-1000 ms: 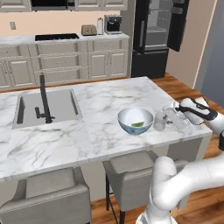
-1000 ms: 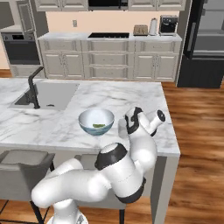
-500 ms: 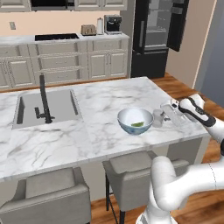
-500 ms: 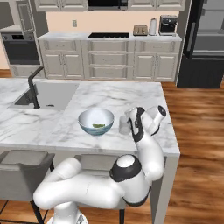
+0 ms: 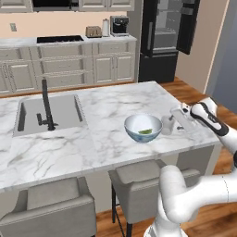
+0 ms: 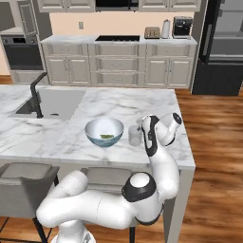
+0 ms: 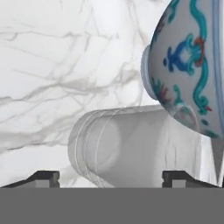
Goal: There is a bowl on the dining counter. Grab a lemon wedge from the fridge and place it in the bowl. Then get the liquor bottle and glass cup from the cabinet and place them next to the bowl.
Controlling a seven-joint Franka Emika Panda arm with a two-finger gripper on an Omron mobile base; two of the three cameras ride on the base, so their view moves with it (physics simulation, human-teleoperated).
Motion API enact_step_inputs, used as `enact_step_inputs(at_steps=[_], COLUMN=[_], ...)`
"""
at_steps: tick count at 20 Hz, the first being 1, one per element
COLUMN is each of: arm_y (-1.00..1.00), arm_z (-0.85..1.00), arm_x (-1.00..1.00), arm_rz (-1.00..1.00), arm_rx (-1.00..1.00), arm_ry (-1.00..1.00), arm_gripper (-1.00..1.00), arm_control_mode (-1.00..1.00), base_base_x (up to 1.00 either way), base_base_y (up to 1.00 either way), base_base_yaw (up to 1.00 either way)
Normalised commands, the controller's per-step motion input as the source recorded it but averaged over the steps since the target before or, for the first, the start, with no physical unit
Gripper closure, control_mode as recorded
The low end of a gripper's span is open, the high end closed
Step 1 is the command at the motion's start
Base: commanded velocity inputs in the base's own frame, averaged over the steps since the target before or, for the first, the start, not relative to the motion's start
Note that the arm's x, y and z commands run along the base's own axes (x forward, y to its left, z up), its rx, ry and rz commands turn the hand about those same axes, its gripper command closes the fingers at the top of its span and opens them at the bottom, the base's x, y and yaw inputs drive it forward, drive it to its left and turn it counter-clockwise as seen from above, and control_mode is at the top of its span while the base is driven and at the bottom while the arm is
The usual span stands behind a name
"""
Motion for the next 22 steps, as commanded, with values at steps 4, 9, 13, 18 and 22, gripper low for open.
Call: enact_step_inputs(at_steps=[4, 9, 13, 18, 22], arm_y=[-0.01, 0.0, 0.16, 0.61, 0.62], arm_z=[0.56, 0.89, 1.0, 0.9, 0.85], arm_x=[-0.12, -0.26, -0.54, -0.53, -0.46], arm_rz=[-0.01, -0.01, -0.01, 0.0, 0.01], arm_rx=[0.0, -0.02, -0.16, -0.31, -0.34], arm_ry=[0.0, 0.0, 0.0, 0.0, 0.0], arm_gripper=[-1.0, -1.0, -1.0, -1.0, -1.0], arm_control_mode=[-1.0, -1.0, -1.0, -1.0, -1.0], base_base_x=[0.0, 0.0, 0.0, 0.0, 0.0], base_base_y=[0.0, 0.0, 0.0, 0.0, 0.0], base_base_yaw=[0.0, 0.0, 0.0, 0.0, 0.0])
